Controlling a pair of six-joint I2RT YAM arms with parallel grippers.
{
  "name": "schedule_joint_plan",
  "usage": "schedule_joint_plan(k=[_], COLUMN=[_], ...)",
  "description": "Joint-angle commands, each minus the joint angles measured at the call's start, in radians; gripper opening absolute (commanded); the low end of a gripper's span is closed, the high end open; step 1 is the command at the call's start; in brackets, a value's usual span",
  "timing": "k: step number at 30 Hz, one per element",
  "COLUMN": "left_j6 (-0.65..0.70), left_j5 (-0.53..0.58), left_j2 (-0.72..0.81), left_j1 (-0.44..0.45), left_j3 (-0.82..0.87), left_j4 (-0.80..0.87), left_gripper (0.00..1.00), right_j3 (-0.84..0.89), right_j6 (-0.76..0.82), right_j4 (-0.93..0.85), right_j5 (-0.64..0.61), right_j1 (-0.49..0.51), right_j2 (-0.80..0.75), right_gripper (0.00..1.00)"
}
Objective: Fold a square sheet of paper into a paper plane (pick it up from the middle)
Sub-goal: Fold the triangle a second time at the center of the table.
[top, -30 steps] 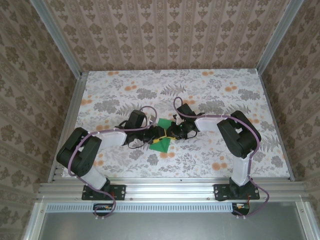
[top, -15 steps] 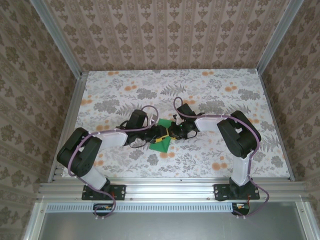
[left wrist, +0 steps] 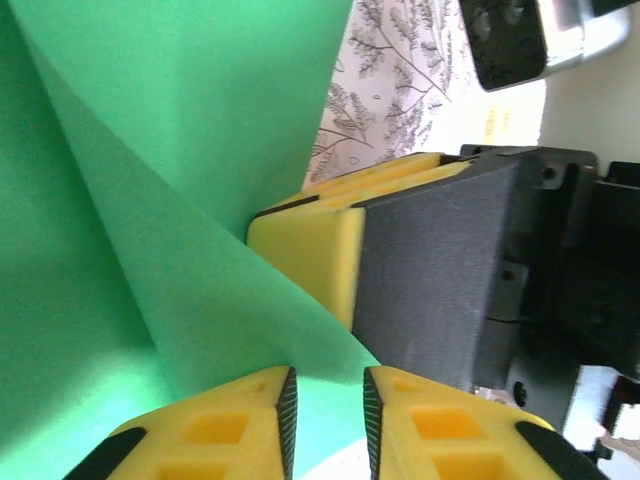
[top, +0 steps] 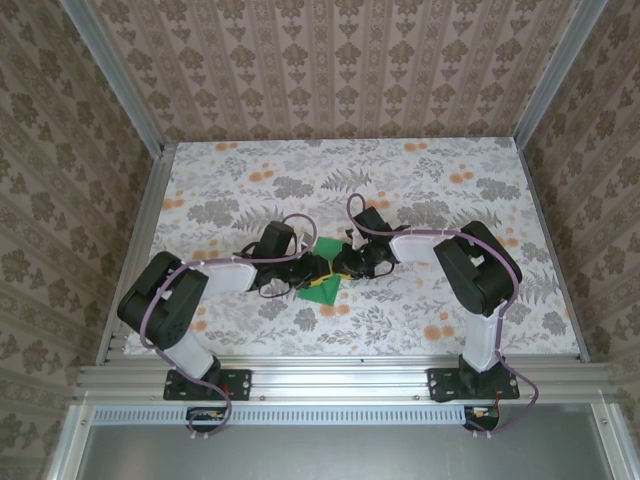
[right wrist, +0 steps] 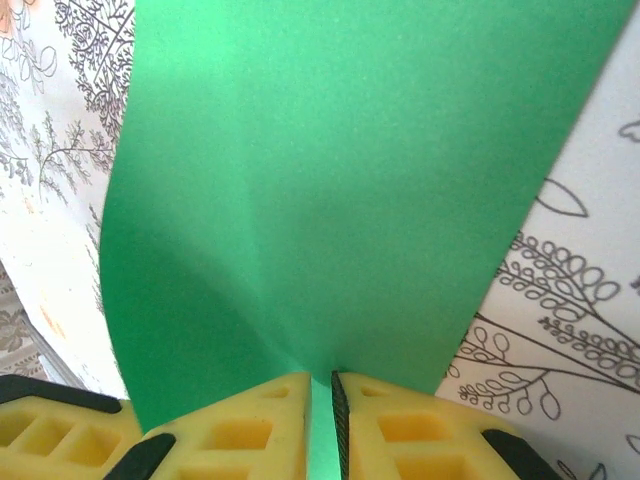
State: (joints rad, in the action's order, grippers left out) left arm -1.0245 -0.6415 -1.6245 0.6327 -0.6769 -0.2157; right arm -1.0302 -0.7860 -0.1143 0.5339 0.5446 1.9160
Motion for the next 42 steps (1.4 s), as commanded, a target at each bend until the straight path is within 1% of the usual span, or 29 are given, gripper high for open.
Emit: schedule_joint_plan(k=[1, 9, 14, 16, 20, 28, 34, 42], left_j6=[0.032, 0.037, 0.038, 0.038, 0.038, 0.034, 0.030, 0.029], left_j5=[0.034, 0.045, 0.046, 0.047, 0.046, 0.043, 0.041, 0.038], left_j2=[-0.017, -0.037, -0.052, -0.058, -0.059, -0.052, -0.050, -0.038], left_j1=[-0.010, -0.014, -0.014, -0.014, -0.014, -0.014, -0.014, -0.014], left_j3=[-0.001, 0.002, -0.004, -0.007, -0.011, -0.015, -0.019, -0.022], left_j4=[0.033, 0.039, 0.043, 0.043, 0.044, 0.044, 0.046, 0.049], left_gripper=[0.23, 0.16, 0.16, 0.16, 0.16, 0.16, 0.16, 0.16], right_j3=[0.033, 0.061, 0.097, 0.108, 0.110, 0.116, 0.090, 0.085], right_j6=[-0.021, -0.042, -0.028, -0.021, 0.010, 0.063, 0.083, 0.072], right_j4=[-0.005, 0.086, 0.097, 0.095, 0.056, -0.014, -0.032, 0.018], right_j5=[-0.005, 0.069, 0.069, 0.068, 0.066, 0.047, 0.068, 0.122], right_j1=[-0.013, -0.034, -0.043, -0.042, -0.043, -0.037, -0.020, -0.005], right_j2=[0.013, -0.073, -0.141, -0.155, -0.148, -0.134, -0.101, -0.076], right_gripper=[0.17, 0.17, 0.24, 0.25, 0.26, 0.34, 0.33, 0.33])
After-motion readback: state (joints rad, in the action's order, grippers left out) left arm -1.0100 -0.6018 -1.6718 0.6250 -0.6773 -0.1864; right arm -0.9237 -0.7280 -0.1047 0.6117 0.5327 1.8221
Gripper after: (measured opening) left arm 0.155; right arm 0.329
